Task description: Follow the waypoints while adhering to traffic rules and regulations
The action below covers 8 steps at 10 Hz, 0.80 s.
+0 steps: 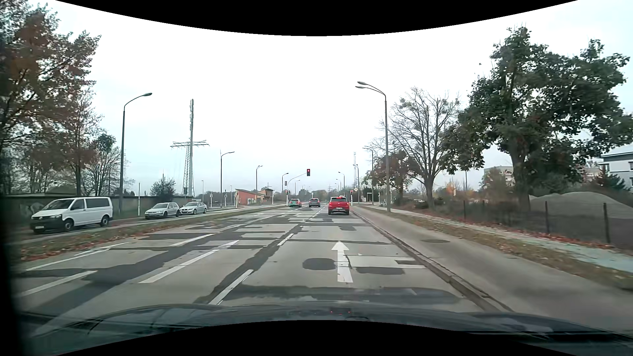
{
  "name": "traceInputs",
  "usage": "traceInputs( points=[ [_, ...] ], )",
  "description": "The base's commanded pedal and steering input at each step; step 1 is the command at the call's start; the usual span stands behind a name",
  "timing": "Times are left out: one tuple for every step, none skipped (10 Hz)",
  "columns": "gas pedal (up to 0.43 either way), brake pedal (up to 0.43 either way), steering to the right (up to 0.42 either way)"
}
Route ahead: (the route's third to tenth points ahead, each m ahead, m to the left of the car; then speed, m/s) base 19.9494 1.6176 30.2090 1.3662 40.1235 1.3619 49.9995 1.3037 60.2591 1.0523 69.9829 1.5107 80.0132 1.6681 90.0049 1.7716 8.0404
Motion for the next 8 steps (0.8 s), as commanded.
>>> traceInputs(
  points=[
    [0.028, 0.0, 0.001],
    [0.028, 0.0, 0.0],
    [0.028, 0.0, 0.0],
    [0.028, 0.0, 0.0],
    [0.039, 0.0, 0.0],
    [0.039, 0.0, 0.0],
    [0.039, 0.0, 0.0],
    [0.039, 0.0, 0.0]
  ],
)
